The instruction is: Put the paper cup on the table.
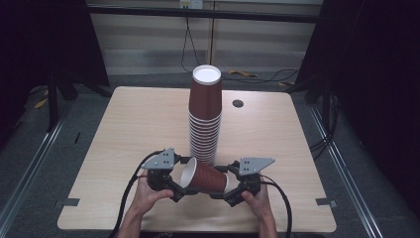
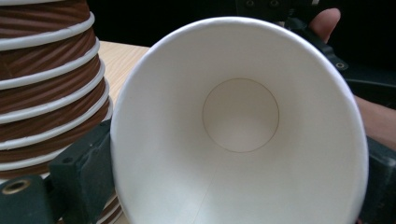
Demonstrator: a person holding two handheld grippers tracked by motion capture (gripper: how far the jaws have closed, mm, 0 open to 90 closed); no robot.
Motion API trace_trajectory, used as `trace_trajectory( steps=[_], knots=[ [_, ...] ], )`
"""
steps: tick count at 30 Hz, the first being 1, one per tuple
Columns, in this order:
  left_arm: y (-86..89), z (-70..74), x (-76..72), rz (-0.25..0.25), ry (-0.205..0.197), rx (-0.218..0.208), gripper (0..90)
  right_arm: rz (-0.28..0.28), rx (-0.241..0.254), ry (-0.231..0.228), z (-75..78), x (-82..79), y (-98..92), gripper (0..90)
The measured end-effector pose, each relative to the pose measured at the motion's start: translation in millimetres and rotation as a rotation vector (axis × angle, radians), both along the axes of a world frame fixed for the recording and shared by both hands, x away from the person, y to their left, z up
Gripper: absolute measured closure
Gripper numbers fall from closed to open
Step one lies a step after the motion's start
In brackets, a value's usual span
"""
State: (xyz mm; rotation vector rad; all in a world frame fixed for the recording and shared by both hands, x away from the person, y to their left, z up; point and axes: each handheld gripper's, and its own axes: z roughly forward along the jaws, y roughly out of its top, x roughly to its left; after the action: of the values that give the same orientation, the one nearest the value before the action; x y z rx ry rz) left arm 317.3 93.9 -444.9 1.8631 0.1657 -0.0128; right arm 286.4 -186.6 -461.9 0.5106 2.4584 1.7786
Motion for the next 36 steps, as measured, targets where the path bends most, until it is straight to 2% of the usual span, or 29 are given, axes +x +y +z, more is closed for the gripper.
trace_trajectory(
  steps=[11, 18, 24, 28, 30, 34, 36],
  knots=[
    [10.8, 3.8, 2.3, 0.034, -0.002, 0.015, 6.6, -0.09, 0.045, -0.016, -4.1, -3.7, -12.8, 12.5],
    [17.4, 5.2, 4.2, 0.046, -0.004, 0.028, 6.7, -0.147, 0.029, -0.036, -2.1, -6.7, -14.3, 13.3],
    [23.3, 5.4, 5.2, 0.091, -0.004, 0.062, 6.6, -0.186, 0.009, -0.046, -4.3, -7.6, -12.4, 13.6],
    [26.9, 5.4, 5.8, 0.102, 0.002, 0.082, 6.5, -0.211, 0.003, -0.065, -6.5, -7.7, -11.1, 13.6],
    [28.9, 5.8, 6.0, 0.112, 0.002, 0.095, 6.5, -0.244, -0.012, -0.079, -7.5, -8.0, -11.7, 13.5],
    [33.1, 5.9, 7.1, 0.134, 0.002, 0.124, 6.5, -0.314, 0.016, -0.096, -12.2, -9.6, -18.2, 13.3],
    [35.7, 5.9, 8.1, 0.139, 0.007, 0.139, 6.5, -0.351, -0.005, -0.094, -14.7, -10.4, -20.1, 13.0]
  ],
)
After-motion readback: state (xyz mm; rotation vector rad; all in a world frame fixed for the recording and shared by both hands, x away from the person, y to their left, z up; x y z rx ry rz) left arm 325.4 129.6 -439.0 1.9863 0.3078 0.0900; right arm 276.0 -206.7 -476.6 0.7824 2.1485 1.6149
